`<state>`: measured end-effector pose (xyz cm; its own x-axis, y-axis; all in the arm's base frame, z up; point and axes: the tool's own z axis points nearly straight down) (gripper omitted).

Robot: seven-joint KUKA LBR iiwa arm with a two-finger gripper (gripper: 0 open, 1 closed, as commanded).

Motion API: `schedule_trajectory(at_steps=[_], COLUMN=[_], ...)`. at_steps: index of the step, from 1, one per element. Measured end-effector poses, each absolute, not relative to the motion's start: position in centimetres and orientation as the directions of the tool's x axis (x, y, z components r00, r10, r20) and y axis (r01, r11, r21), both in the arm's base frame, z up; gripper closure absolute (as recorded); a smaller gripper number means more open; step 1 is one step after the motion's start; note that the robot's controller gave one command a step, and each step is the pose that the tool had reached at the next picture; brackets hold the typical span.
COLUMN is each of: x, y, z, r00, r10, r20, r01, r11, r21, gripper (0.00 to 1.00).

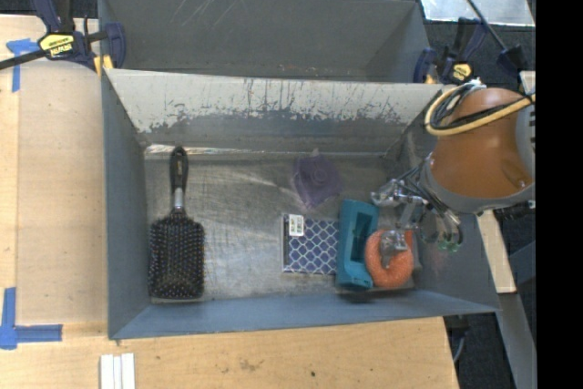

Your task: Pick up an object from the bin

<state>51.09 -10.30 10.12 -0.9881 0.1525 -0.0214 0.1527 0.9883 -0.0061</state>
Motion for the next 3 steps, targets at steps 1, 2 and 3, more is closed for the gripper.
schedule_trajectory(at_steps=[1, 2, 3], x=[51.09, 51.09, 51.09], y=[-10.3, -10.3, -10.3], z=[10.12, 10.12, 10.12], r00=[-0.988, -0.988, -0.988], r10=[0.153, 0.153, 0.153], r20=[-0.021, -0.021, -0.021], r01=[0.153, 0.153, 0.153], r11=[0.988, 0.988, 0.988], r21=[-0.006, -0.006, -0.006], gripper=[1.0, 1.0, 1.0])
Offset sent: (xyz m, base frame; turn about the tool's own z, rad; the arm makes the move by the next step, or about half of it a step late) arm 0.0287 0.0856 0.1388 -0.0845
